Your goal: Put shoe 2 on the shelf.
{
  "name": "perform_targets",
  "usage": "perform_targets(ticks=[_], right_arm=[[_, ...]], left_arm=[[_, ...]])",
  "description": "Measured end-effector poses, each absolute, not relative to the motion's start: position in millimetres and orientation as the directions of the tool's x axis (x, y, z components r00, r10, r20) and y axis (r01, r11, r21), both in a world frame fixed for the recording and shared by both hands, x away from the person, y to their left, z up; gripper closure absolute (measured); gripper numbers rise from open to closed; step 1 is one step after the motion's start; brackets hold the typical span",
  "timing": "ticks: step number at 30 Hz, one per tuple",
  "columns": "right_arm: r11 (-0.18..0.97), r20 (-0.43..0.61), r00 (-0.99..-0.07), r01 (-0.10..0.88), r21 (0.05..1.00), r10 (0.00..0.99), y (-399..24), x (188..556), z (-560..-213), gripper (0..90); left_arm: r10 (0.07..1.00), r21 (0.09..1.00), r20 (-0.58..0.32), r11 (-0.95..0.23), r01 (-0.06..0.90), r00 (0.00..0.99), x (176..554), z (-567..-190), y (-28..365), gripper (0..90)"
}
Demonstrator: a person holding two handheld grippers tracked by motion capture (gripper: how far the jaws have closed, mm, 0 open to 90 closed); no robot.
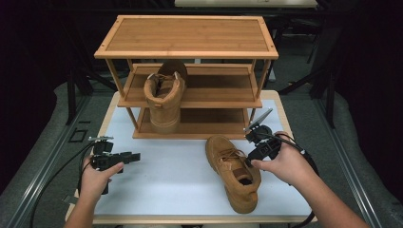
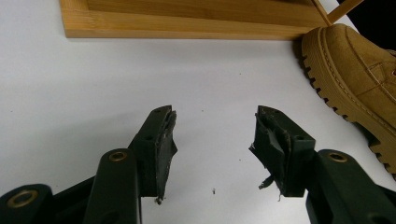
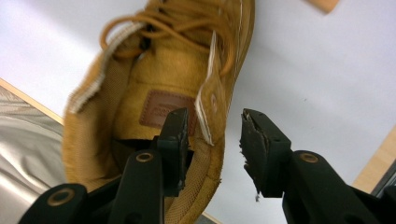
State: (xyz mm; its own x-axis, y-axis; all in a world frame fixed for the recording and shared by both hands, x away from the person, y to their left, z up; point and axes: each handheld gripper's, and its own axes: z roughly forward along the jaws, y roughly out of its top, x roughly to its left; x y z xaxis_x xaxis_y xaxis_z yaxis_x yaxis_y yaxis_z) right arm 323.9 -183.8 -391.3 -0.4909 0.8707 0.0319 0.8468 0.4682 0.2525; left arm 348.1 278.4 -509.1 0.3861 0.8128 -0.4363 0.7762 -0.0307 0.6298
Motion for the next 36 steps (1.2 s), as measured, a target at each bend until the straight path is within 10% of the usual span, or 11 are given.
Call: perform_targets(ticks=[14,36], right_arm=[[0.481,0.052,-0.505,0.846,0.23,0.862,-189.0,331.0,-407.9,77.2],[0.488,0.03,-0.489,0.872,0.043,0.872,-199.7,339.2,-429.4,68.7]], left_arm=[[0.816,0.626,-0.431,-0.038,0.779,0.386,349.1,-511.1,277.7,47.4],[0.816,0.616,-0.434,-0.041,0.787,0.382,350.0,-513.7,277.4,47.4]])
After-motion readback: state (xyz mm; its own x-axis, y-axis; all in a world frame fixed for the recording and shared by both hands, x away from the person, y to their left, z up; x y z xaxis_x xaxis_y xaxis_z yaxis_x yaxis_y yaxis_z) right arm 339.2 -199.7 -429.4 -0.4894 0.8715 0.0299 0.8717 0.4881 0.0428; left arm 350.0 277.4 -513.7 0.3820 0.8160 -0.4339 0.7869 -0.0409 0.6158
